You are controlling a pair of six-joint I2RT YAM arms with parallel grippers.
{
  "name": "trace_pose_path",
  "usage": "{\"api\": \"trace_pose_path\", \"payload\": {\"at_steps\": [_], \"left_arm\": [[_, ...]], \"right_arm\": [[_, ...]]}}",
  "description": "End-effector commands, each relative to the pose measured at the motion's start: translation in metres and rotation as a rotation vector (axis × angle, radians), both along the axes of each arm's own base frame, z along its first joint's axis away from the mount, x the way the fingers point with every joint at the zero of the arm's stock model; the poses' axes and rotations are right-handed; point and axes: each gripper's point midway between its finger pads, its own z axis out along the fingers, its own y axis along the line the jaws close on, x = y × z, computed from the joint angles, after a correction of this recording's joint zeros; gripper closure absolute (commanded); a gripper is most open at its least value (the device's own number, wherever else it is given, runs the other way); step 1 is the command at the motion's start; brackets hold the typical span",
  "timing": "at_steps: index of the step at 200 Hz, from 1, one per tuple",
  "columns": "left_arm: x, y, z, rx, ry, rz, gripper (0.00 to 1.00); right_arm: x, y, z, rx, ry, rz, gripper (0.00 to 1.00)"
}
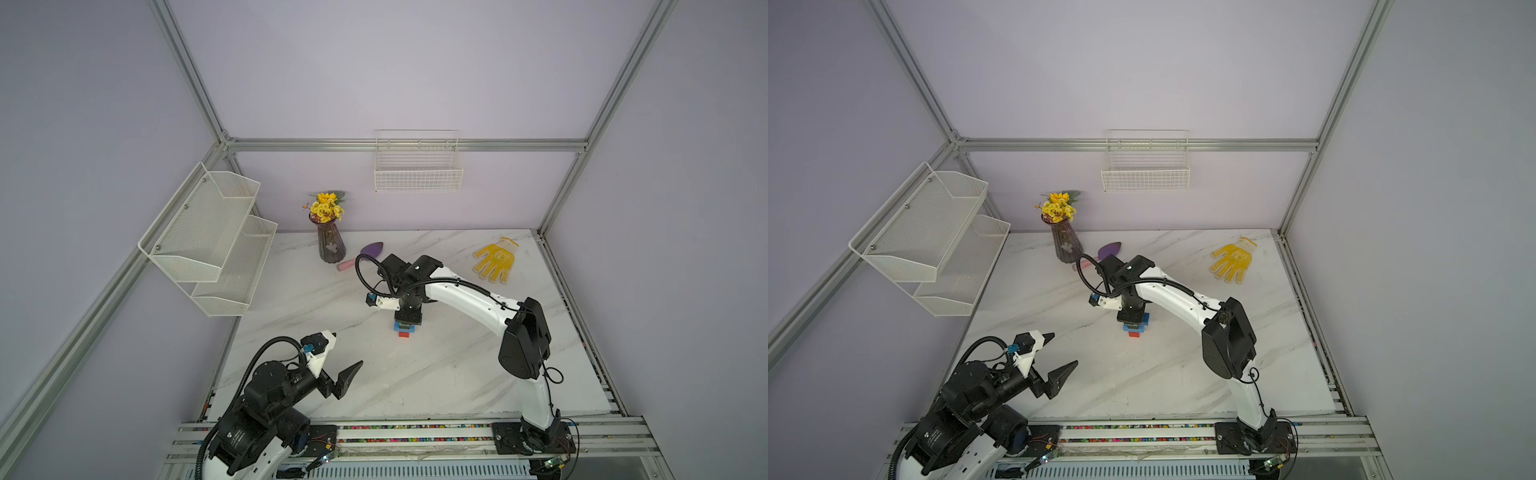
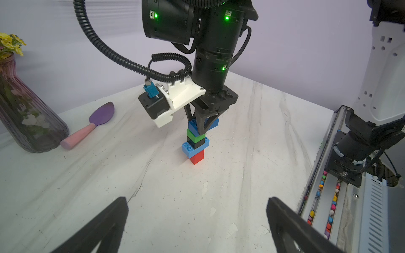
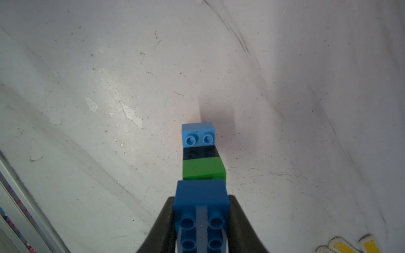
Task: Assemble the letter f with lego
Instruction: Assemble the lego brick with the lego brick.
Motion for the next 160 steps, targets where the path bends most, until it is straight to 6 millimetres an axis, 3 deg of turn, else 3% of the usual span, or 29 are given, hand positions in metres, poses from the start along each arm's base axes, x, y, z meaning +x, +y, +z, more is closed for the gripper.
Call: {"api": "trace_pose_path", "payload": {"at_steps": [1, 95, 160], "left_arm": [[0.003, -0.002, -0.001, 0.011, -0.018, -0.006, 0.00], [0.003, -0.003, -0.001, 0.011, -0.017, -0.009, 0.00], [0.003, -0.003, -0.001, 0.010, -0.017, -0.011, 0.00]], "right_arm": [[-0.006, -0.009, -0.019, -0.074, 0.052, 0.006, 0.94], [-0.005, -0.008, -0.014, -0.068, 0.042, 0.007, 0.94], [-0.003, -0.006, 0.003, -0.037, 0.014, 0.005, 0.94]]}}
